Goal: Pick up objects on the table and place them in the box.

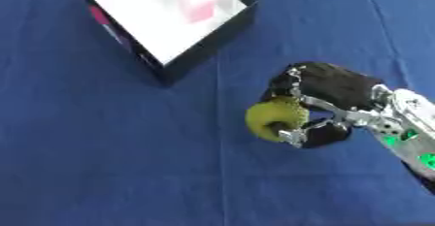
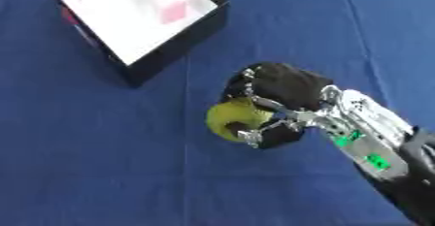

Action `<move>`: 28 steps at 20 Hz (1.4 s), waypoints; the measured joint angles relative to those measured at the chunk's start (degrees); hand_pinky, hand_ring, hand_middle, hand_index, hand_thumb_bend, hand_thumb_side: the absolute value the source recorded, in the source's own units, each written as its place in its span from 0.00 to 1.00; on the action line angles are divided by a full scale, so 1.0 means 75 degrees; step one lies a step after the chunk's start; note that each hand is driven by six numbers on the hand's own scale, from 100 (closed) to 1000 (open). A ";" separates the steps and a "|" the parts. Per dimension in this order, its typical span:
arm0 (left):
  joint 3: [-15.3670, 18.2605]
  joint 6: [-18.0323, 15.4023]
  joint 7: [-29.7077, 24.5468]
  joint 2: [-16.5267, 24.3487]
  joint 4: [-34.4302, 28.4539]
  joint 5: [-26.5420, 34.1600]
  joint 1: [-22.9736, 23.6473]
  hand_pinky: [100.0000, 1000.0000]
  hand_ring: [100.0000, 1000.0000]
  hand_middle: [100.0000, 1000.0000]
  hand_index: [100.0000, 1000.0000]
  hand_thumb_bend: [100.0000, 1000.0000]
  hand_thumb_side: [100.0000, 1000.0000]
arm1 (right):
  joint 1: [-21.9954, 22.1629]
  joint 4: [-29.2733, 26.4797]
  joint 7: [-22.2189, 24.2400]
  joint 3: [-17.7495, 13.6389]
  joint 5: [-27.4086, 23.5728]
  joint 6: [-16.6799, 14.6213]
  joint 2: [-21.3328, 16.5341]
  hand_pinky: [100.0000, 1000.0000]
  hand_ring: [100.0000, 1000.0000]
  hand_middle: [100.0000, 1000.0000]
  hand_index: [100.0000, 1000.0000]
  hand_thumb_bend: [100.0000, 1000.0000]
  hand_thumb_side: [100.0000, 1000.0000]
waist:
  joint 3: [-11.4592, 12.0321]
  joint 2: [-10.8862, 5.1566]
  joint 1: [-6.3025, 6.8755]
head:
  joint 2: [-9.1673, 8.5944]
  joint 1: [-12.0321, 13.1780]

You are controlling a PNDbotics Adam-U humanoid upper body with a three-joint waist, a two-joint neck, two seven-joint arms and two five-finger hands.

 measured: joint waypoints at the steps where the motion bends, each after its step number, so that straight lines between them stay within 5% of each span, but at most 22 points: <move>1: 0.0002 0.0001 0.0001 0.0000 0.0000 -0.0002 0.0002 0.71 0.70 0.65 0.77 0.05 0.81 | -0.0051 0.0000 -0.0112 -0.0044 -0.0105 -0.0034 -0.0052 0.71 0.51 0.41 0.63 0.00 0.14 | 0.0000 0.0000 0.0006 | 0.0000 0.0017; 2: 0.0003 0.0003 0.0003 0.0000 0.0000 -0.0003 0.0003 0.71 0.70 0.65 0.77 0.05 0.81 | -0.0114 0.0000 -0.0225 -0.0093 -0.0211 -0.0064 -0.0111 0.71 0.51 0.41 0.63 0.00 0.28 | 0.0000 0.0000 0.0016 | 0.0000 0.0037; 3: 0.0006 0.0006 0.0007 0.0000 0.0000 -0.0003 0.0003 0.71 0.70 0.65 0.77 0.05 0.81 | -0.0188 0.0000 -0.0338 -0.0146 -0.0319 -0.0092 -0.0167 0.71 0.51 0.41 0.63 0.00 0.12 | 0.0000 0.0000 0.0025 | 0.0000 0.0053; 8: 0.0022 0.0014 0.0016 -0.0001 0.0000 -0.0004 0.0003 0.71 0.70 0.65 0.77 0.05 0.80 | -0.0877 0.0000 -0.0909 -0.0555 -0.0891 -0.0122 -0.0465 0.71 0.51 0.41 0.62 0.00 0.01 | 0.0030 -0.0001 0.0075 | -0.0046 0.0106; 18: 0.0021 0.0021 0.0008 -0.0050 0.0000 -0.0032 -0.0041 0.71 0.70 0.65 0.77 0.05 0.79 | -0.2789 0.0023 -0.1421 -0.1297 -0.2094 0.0714 -0.0767 0.74 0.48 0.39 0.61 0.00 0.00 | 0.0370 -0.0020 0.0140 | -0.0288 -0.0125; 28: -0.0147 0.0017 -0.0212 -0.0062 -0.0055 -0.0087 -0.0451 0.71 0.70 0.65 0.77 0.05 0.76 | -0.4841 0.1742 -0.1300 -0.1497 -0.3034 0.1992 0.0066 0.75 0.48 0.39 0.61 0.00 0.00 | 0.1447 -0.0036 0.0172 | -0.0509 -0.0763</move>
